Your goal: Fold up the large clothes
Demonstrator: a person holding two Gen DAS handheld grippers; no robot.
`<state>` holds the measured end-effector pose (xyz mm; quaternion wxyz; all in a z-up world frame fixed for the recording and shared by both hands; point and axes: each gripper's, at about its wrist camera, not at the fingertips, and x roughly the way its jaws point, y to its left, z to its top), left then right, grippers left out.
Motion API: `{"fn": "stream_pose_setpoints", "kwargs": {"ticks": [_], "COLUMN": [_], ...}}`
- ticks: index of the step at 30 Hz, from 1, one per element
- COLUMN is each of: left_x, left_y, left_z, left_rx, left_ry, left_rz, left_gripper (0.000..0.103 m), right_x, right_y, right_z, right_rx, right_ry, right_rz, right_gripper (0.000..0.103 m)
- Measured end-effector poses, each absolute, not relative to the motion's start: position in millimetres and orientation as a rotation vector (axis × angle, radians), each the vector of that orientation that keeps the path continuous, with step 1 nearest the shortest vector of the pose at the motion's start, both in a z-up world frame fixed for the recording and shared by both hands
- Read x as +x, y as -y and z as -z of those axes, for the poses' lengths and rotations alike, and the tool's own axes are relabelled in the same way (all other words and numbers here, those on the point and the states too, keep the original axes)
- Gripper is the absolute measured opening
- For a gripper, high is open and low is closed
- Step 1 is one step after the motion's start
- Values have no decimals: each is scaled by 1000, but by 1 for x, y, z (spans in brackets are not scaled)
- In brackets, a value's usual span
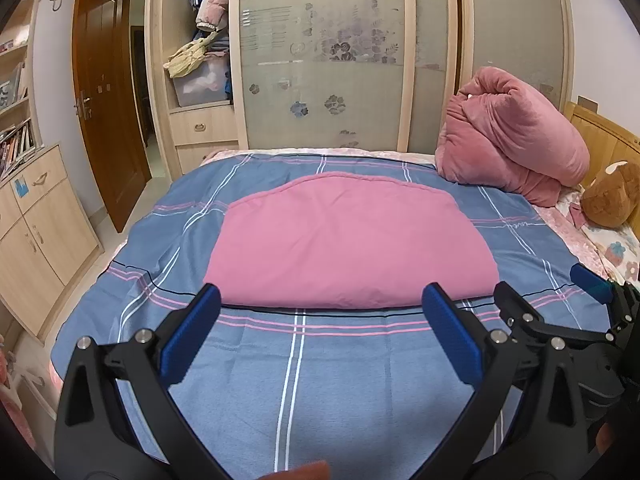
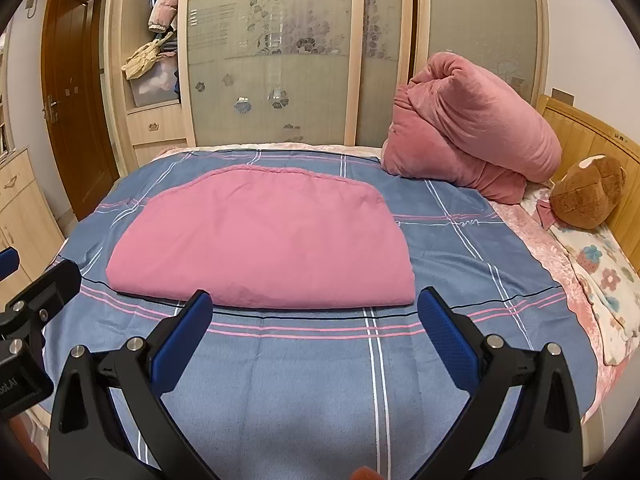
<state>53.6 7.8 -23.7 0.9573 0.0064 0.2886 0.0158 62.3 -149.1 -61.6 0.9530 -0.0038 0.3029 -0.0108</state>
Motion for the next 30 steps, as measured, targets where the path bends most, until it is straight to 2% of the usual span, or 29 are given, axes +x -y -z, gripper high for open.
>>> {"fn": "stream_pose_setpoints", "kwargs": {"ticks": [30], "left_x": [52], "left_y": [-7], "left_z": [28], "left_rx": [0], "left_ry": [-583], "left_rz": [-30], "left_gripper": [101], "right_x": [68], "right_y": [152], "right_z": [71], "right_rx": [-14], "right_ry": [-632], "right_rz": [12], "right_gripper": [102]}}
